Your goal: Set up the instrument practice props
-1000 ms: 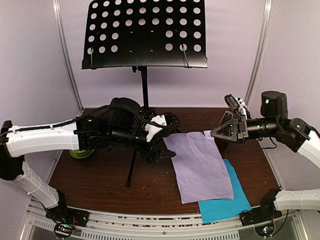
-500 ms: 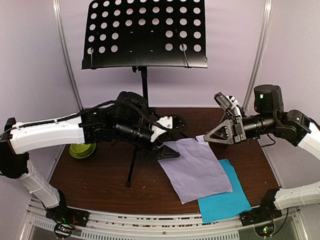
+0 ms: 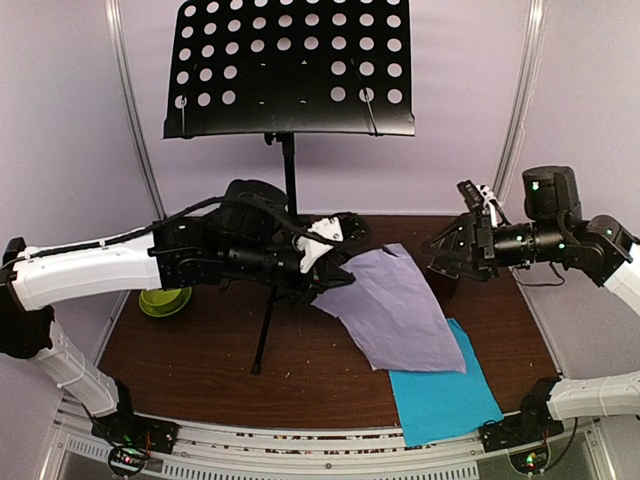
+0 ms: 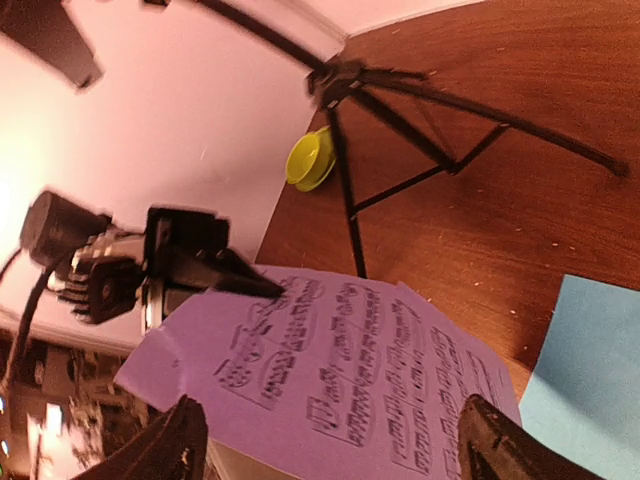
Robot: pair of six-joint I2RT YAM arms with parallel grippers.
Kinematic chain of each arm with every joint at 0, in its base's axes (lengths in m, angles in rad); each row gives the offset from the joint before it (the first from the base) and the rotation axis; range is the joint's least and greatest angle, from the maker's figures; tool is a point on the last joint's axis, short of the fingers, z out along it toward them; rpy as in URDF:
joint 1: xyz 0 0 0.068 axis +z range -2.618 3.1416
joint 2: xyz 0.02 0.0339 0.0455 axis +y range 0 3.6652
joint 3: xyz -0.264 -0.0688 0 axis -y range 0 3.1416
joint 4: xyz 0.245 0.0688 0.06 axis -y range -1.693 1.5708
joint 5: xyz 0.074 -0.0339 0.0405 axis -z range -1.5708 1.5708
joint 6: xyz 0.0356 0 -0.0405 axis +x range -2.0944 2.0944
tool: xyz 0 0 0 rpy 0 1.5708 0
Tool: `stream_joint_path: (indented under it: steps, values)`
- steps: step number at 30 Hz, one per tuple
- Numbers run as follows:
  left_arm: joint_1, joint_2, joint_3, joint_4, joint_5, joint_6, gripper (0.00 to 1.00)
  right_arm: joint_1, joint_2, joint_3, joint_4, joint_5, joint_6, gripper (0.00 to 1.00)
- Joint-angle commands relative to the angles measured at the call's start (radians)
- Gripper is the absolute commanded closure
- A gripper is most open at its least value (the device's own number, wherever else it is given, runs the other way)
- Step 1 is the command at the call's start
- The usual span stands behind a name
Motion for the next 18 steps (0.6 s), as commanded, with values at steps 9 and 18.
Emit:
stream_joint_path:
  steps: [9,18]
  values:
    - [-0.016,-0.053,0.085,0.043,-0.296,0.019,1.0,-0.214,-0.25,-0.206,0.03,0.08,0.706,0.11]
    - [-0.086,-0.02,0.106,0.047,-0.321,0.093,1.0,-0.199,-0.32,-0.286,0.086,0.192,0.977,0.0]
